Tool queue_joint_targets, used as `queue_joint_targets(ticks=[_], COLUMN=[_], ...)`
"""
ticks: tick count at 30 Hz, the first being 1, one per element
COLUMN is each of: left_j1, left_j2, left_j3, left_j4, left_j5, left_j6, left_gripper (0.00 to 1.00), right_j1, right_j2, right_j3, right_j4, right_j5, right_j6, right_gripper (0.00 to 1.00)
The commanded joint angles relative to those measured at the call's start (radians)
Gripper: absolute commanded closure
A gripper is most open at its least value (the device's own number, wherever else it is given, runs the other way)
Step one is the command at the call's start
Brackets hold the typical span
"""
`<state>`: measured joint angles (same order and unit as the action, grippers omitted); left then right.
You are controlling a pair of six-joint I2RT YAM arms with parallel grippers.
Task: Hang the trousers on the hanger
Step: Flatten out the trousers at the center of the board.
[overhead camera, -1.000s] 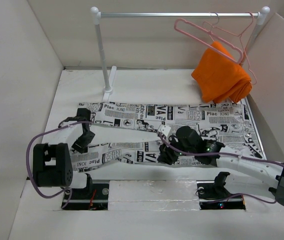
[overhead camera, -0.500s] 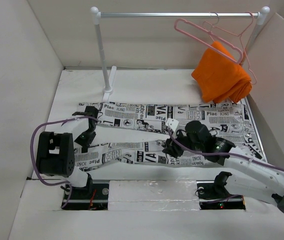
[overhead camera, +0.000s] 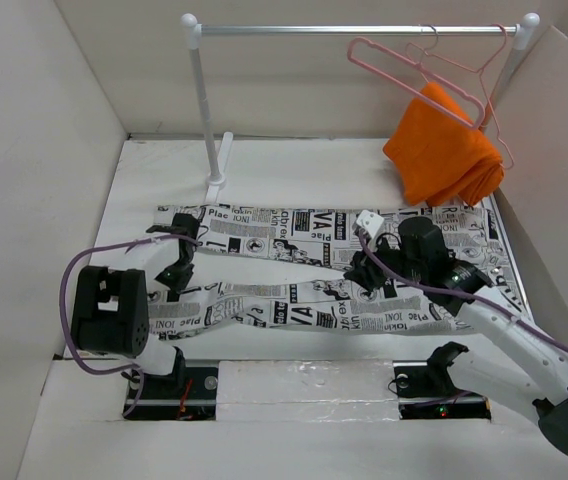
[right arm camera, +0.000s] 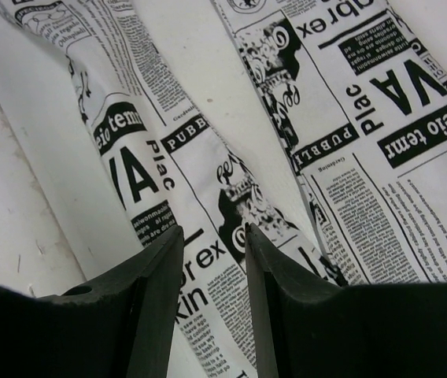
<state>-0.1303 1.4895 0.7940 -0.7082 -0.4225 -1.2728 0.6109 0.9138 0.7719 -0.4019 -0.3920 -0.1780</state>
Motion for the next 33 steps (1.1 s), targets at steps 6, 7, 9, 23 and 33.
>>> queue_joint_targets(ticks=[6, 7, 9, 23, 33], left_j1=[-0.006, -0.006, -0.006, 0.086, 0.086], left_j2=[-0.03, -0.046, -0.111, -0.52, -0.526], left_j3=[0.436, 0.48, 0.56, -0.002, -0.067], left_j4=[-0.172, -0.171, -0.165, -0.008, -0.014], left_j5=[-0.062, -0.056, -0.021, -0.042, -0.136], left_j6=[0.082, 0.107, 0.112, -0.013, -0.025], left_gripper=[1.0, 1.0, 1.0, 1.0, 0.61], right_j1=[-0.071, -0.086, -0.102, -0.131, -0.053], right_j2=[0.037, 0.043, 0.057, 0.08, 0.104], right_j3=[0.073, 0.076, 0.075, -0.039, -0.062], right_j4=[-0.037, -0.038, -0.04, -0.034, -0.029], right_j5=[-0.054, -0.056, -0.068, -0.102, -0.11], right_j6=[-0.083, -0.086, -0.087, -0.101, -0.072], right_gripper=[0.58, 0.58, 0.58, 0.57, 0.99])
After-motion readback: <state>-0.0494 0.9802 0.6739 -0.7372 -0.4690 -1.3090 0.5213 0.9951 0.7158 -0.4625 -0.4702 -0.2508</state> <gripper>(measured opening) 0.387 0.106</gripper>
